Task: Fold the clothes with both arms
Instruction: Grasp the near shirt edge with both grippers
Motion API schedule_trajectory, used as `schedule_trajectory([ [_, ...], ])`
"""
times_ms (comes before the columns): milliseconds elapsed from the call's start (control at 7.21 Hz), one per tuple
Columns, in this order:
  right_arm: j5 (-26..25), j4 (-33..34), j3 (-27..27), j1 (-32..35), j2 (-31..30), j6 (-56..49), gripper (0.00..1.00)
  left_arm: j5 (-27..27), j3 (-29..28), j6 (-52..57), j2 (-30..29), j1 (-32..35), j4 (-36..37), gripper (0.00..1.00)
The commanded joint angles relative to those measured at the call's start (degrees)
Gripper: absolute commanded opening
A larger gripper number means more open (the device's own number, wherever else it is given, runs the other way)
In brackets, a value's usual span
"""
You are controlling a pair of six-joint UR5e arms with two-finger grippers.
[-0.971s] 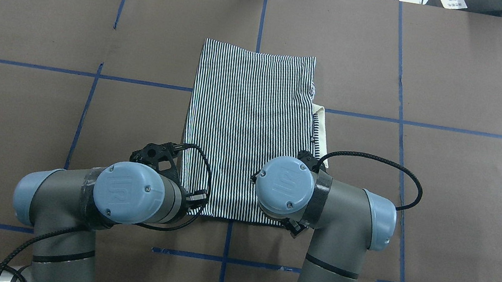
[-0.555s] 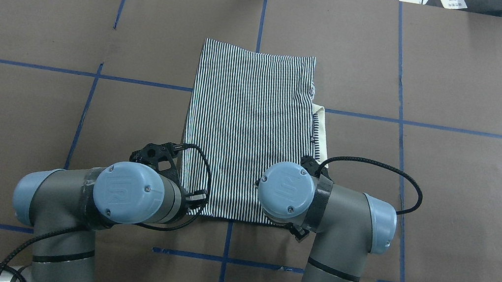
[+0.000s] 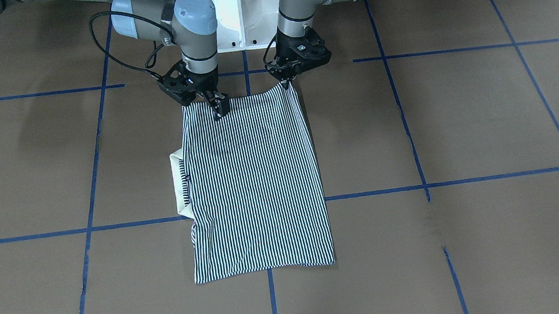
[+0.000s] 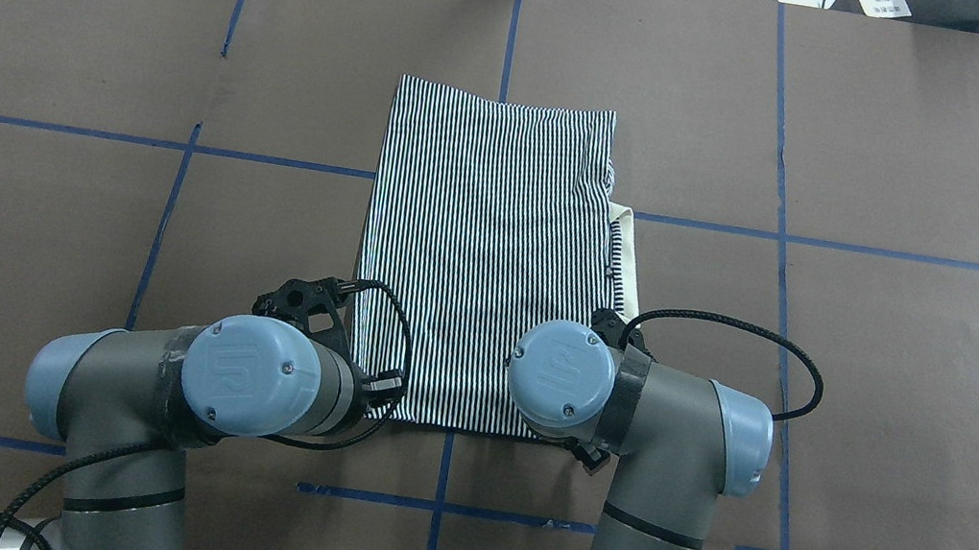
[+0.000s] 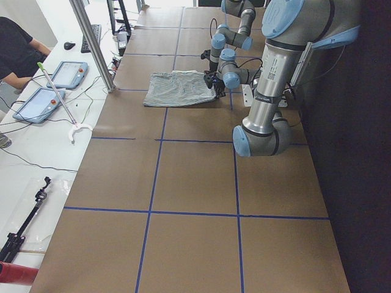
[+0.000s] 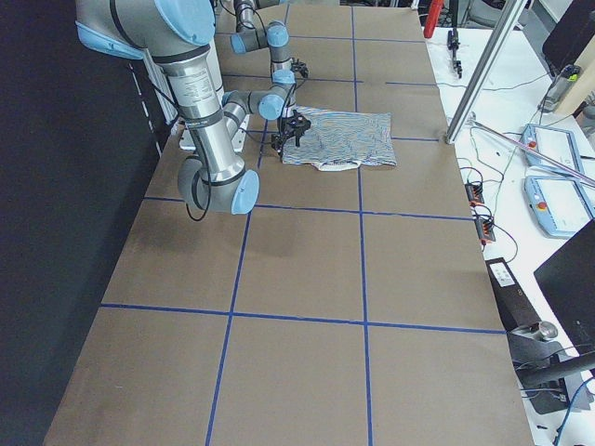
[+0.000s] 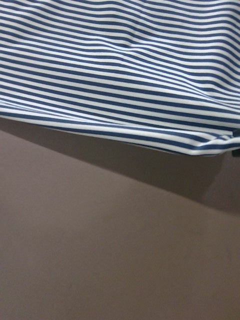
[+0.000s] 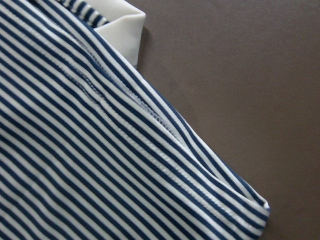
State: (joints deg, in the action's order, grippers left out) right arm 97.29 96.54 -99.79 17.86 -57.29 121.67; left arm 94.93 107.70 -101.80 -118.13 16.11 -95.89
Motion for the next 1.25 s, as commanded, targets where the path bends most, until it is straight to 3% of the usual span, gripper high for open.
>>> schedule_trajectory([
  [0, 0.0, -0.03, 0.48, -0.02, 0.16, 0.15, 0.7, -0.01, -0.04, -0.07, 0.0, -0.03, 0.0, 0.0],
  [139, 0.0, -0.03, 0.56, 0.07, 0.16, -0.2, 0.31, -0.1, 0.05, 0.02, 0.0, -0.03, 0.0, 0.0],
  [277, 0.09, 0.14, 0.57, 0.07, 0.25, -0.37, 0.09, -0.18, 0.05, -0.07, 0.0, -0.03, 0.0, 0.0],
  [416, 0.18, 0.23, 0.48, 0.07, 0.43, -0.38, 0.0, -0.19, 0.05, -0.07, 0.0, -0.03, 0.0, 0.0],
  [1109, -0.35, 0.06, -0.14, 0.07, 0.95, 0.24, 0.0, -0.1, -0.21, 0.02, 0.0, -0.03, 0.0, 0.0],
])
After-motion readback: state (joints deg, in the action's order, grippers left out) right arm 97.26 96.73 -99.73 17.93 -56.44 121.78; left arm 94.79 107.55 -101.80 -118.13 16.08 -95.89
